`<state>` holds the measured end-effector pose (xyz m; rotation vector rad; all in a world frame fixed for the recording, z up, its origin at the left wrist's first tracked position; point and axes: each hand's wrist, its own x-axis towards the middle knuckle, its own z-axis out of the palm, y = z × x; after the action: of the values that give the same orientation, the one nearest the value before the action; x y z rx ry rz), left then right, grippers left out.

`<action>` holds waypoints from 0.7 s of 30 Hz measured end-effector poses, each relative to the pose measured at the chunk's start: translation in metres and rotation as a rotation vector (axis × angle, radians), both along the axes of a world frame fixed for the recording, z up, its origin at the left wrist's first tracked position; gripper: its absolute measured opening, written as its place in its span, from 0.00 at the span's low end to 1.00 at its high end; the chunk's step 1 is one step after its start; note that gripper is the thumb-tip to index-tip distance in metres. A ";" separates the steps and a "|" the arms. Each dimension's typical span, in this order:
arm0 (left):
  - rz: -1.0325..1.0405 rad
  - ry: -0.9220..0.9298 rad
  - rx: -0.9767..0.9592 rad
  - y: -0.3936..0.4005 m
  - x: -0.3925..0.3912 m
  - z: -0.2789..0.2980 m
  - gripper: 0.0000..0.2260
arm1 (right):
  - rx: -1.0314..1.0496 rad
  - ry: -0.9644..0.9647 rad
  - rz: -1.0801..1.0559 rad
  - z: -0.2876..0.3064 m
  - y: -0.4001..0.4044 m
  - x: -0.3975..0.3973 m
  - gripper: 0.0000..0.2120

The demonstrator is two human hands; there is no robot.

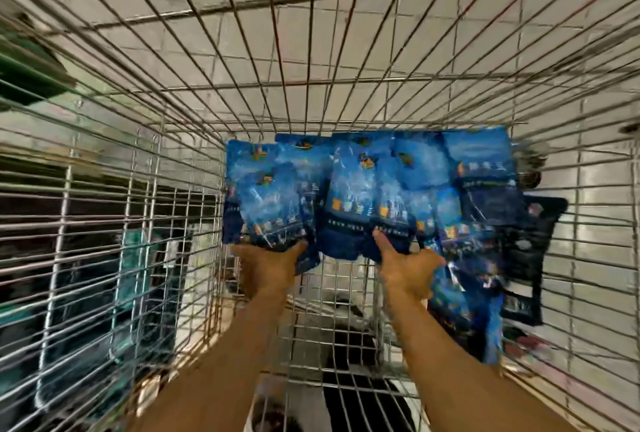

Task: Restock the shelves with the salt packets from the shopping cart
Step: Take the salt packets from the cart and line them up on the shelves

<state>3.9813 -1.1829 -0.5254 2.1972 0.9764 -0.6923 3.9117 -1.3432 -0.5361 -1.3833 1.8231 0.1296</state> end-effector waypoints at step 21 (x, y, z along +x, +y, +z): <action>0.078 0.161 -0.458 0.026 -0.004 0.077 0.34 | 0.787 -0.511 -0.238 0.077 0.006 -0.020 0.18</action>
<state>3.9777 -1.1565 -0.4485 1.7171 0.8726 -0.9612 3.8915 -1.3375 -0.4589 -0.5677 1.2728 0.2997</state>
